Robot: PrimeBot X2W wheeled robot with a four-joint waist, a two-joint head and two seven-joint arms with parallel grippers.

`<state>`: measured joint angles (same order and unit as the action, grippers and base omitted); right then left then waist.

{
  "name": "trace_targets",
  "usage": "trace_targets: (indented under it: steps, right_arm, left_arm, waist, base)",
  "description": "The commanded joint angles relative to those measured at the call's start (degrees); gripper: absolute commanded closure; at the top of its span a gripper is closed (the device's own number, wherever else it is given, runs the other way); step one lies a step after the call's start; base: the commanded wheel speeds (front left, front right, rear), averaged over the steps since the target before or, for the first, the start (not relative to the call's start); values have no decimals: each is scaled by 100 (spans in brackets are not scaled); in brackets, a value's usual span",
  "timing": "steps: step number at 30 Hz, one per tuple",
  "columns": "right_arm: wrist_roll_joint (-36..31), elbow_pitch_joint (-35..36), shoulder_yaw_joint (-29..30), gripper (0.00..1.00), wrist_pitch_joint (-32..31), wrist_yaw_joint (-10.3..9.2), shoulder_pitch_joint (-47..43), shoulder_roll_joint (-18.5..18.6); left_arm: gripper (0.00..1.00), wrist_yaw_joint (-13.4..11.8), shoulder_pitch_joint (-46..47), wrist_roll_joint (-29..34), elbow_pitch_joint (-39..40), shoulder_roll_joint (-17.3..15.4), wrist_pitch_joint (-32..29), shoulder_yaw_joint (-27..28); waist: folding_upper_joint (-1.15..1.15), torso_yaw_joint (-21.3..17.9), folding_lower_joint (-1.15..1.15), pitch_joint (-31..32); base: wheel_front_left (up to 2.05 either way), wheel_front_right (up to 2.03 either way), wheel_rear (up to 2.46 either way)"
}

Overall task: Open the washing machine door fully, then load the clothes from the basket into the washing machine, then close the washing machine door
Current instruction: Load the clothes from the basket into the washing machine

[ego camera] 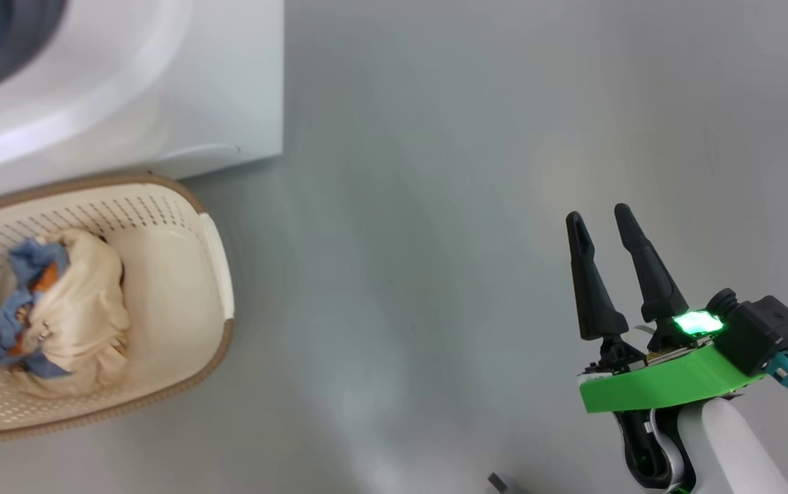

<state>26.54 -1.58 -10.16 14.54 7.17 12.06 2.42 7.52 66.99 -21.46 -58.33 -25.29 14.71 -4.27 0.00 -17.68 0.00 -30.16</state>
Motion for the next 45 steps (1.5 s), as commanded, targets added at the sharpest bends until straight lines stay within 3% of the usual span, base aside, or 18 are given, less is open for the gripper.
trace_targets:
  steps: [1, 24, 45]
  right_arm:
    - [-92, 103, -69, 0, 46, 32, -123, 46]
    - [-94, -246, 270, 0, 46, 32, -844, 507]
    - [-15, -252, 436, 0, 46, 32, -1457, 876]
  left_arm:
    - [0, -4, -140, -15, 180, -225, 29, 121]
    - [0, -3, -2763, 188, 1700, 812, 29, 1092]
    - [0, -3, -4916, 135, 2917, 959, 29, 1146]
  waist:
    - [0, 108, 0, 230]
    - [0, 834, 0, 1803]
    - [0, 1308, 0, 2565]
  base:
    - [0, 0, 0]
    - [0, 0, 0]
    - [0, 0, 0]
